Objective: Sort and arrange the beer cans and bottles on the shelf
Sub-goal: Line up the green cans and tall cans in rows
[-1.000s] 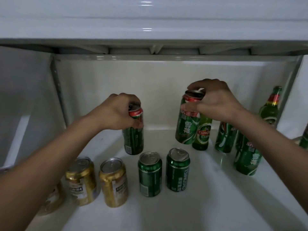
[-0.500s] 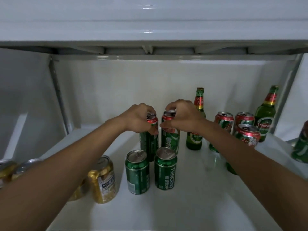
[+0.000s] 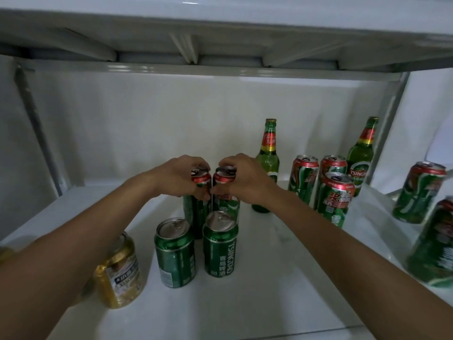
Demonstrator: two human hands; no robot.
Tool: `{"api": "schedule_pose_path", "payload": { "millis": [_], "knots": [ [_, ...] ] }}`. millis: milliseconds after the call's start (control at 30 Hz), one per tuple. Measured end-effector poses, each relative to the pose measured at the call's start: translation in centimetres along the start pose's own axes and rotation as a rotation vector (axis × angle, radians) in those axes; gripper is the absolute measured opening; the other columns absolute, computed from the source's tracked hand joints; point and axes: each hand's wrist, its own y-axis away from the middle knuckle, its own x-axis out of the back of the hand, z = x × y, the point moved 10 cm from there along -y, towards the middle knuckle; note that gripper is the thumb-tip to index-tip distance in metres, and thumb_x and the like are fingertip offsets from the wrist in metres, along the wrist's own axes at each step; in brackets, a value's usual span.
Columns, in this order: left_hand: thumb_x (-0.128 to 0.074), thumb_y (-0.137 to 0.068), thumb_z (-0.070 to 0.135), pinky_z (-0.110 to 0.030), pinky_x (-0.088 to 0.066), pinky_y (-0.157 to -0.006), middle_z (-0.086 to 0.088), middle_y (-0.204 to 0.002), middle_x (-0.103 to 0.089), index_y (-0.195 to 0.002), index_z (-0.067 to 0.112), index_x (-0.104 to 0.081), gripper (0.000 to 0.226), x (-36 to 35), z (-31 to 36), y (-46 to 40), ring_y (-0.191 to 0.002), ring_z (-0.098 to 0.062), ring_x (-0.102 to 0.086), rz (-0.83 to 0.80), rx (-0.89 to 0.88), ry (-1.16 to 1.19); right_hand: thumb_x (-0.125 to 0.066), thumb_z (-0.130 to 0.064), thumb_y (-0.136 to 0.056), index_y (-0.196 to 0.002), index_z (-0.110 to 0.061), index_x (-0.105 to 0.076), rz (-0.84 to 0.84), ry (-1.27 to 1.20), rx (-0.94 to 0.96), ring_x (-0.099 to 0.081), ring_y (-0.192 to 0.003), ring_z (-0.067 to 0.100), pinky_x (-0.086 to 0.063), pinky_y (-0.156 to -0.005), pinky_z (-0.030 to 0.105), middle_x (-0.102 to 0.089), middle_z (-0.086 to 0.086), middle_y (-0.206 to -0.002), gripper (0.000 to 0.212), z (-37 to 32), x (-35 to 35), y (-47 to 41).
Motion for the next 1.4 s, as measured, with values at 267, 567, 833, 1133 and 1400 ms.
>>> {"api": "schedule_pose_path", "payload": {
  "millis": [267, 567, 833, 1133, 1400],
  "knots": [
    [-0.075, -0.083, 0.056, -0.030, -0.036, -0.106, 0.001, -0.160, -0.033, -0.156, 0.042, -0.024, 0.090, 2.1, 3.3, 1.6, -0.134, -0.015, -0.039, -0.027, -0.031, -0.143, -0.076, -0.023, -0.091, -0.156, -0.024, -0.035, 0.102, -0.274, -0.057, -0.052, -0.132, 0.007, -0.045, -0.112, 0.030, -0.055, -0.002, -0.147, 0.077, 2.5, 4.6, 7.2],
    [-0.071, -0.083, 0.052, -0.021, -0.045, -0.100, 0.027, -0.123, -0.058, -0.116, 0.048, -0.065, 0.034, -1.9, 19.7, 5.1, -0.120, 0.006, -0.053, 0.148, -0.534, 0.116, -0.060, 0.007, -0.093, -0.124, -0.009, -0.063, 0.846, -0.315, -0.121, -0.073, -0.080, 0.017, -0.059, -0.070, 0.025, -0.075, 0.004, -0.081, 0.035, 9.9, 24.3, 24.3],
    [-0.076, -0.089, 0.031, -0.009, -0.040, -0.087, 0.008, -0.127, -0.057, -0.123, 0.034, -0.065, 0.037, -9.5, 25.7, 0.7, -0.114, -0.007, -0.056, 0.243, -0.465, 0.107, -0.068, -0.015, -0.090, -0.109, -0.024, -0.069, 0.585, 0.160, -0.307, -0.067, -0.085, 0.016, -0.053, -0.078, 0.034, -0.068, -0.008, -0.096, 0.021, 17.7, 29.9, 29.1],
    [-0.077, -0.085, 0.028, -0.037, -0.050, -0.099, 0.006, -0.130, -0.055, -0.119, 0.030, -0.066, 0.035, -14.8, 30.6, 0.4, -0.117, -0.014, -0.056, 0.419, -0.516, 0.090, -0.068, -0.020, -0.090, -0.113, -0.024, -0.070, 0.583, 0.137, -0.308, -0.061, -0.103, 0.012, -0.050, -0.095, 0.034, -0.068, -0.008, -0.113, 0.023, 24.5, 33.5, 30.9],
    [-0.067, -0.091, 0.051, -0.031, -0.048, -0.100, 0.024, -0.131, -0.051, -0.130, 0.040, -0.058, 0.041, -19.7, 37.5, 0.1, -0.121, 0.004, -0.051, 0.236, -0.618, 0.120, -0.072, -0.033, -0.087, -0.136, -0.033, -0.056, 0.330, -0.040, -0.393, -0.058, -0.122, 0.010, -0.046, -0.109, 0.039, -0.059, -0.012, -0.135, 0.052, 30.0, 32.3, 30.1]
  ]
}}
